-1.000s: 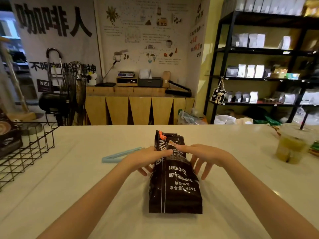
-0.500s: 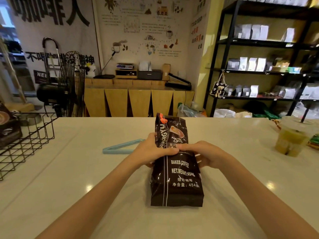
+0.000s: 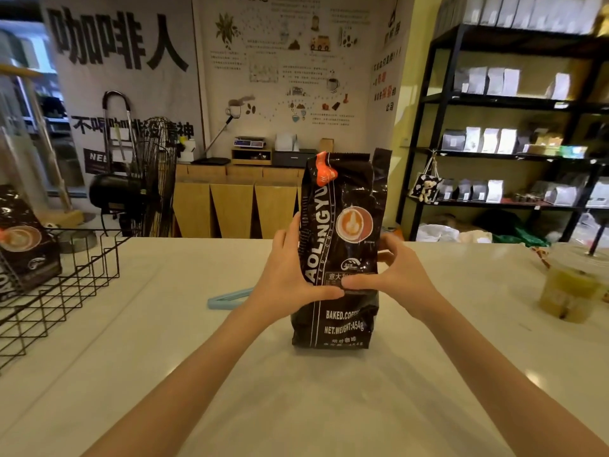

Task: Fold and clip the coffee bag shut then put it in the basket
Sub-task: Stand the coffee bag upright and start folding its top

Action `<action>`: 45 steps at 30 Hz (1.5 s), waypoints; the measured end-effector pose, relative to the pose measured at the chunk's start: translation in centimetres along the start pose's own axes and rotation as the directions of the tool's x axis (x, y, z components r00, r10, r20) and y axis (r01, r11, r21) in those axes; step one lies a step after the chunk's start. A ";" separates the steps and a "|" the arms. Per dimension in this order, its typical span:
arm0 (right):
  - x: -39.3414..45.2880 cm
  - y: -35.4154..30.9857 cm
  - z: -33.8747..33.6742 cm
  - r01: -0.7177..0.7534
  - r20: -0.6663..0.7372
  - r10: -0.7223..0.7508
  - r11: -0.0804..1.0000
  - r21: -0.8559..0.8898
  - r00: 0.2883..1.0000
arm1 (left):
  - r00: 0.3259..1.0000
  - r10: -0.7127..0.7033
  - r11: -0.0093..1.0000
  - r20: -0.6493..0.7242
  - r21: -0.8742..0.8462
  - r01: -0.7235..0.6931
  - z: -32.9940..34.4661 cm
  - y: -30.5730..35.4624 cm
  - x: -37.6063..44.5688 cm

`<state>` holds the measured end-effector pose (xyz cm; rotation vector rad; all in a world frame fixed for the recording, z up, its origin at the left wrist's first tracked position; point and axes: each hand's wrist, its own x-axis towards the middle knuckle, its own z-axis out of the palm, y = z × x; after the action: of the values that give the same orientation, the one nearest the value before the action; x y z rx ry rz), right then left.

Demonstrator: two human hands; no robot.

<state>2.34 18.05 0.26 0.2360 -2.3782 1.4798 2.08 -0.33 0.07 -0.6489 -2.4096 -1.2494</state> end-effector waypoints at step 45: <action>9.2 -10.2 4.2 0.706 0.627 -0.619 -0.161 -0.690 0.472 | 0.957 -0.154 0.932 -0.247 -0.359 0.057 5.1 -0.4 0.9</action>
<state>-3.84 10.06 10.43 1.0387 -2.0264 -0.5661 0.58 3.93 -2.55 -0.4070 -2.0398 -1.7132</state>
